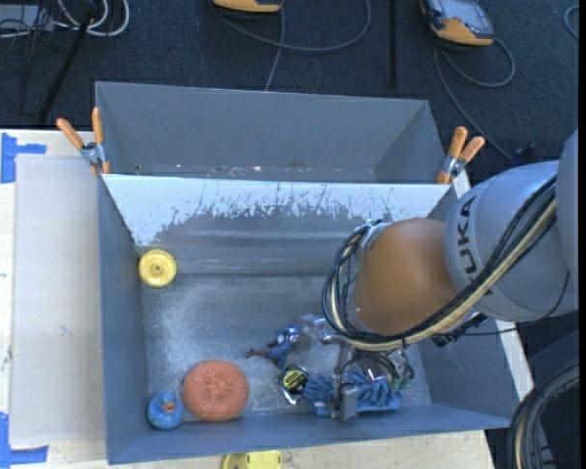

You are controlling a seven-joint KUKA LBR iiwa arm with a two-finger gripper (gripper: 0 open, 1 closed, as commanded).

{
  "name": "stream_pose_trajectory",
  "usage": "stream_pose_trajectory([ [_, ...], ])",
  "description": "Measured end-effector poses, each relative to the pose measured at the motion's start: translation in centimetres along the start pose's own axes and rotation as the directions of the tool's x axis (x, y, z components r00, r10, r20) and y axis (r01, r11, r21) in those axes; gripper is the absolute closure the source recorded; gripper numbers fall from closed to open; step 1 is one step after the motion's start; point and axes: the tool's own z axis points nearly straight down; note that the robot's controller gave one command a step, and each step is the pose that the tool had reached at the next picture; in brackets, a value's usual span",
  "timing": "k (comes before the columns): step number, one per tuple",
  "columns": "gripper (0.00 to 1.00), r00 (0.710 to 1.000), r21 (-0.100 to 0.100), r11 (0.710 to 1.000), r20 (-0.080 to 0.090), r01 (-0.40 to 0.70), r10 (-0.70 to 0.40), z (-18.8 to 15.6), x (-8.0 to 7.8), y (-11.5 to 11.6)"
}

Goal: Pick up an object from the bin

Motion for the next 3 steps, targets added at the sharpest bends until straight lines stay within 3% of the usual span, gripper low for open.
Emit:
stream_pose_trajectory([
  [1, 1.0, 0.953, -0.001, 0.953, -0.004, 0.303, -0.303, 1.1, 0.2, 1.3],
  [2, 1.0, 0.953, -0.001, 0.953, -0.004, 0.302, -0.302, 1.1, 0.2, 1.3],
  [3, 1.0, 0.955, -0.002, 0.955, 0.0, 0.298, -0.298, -10.2, -1.2, 0.9],
])
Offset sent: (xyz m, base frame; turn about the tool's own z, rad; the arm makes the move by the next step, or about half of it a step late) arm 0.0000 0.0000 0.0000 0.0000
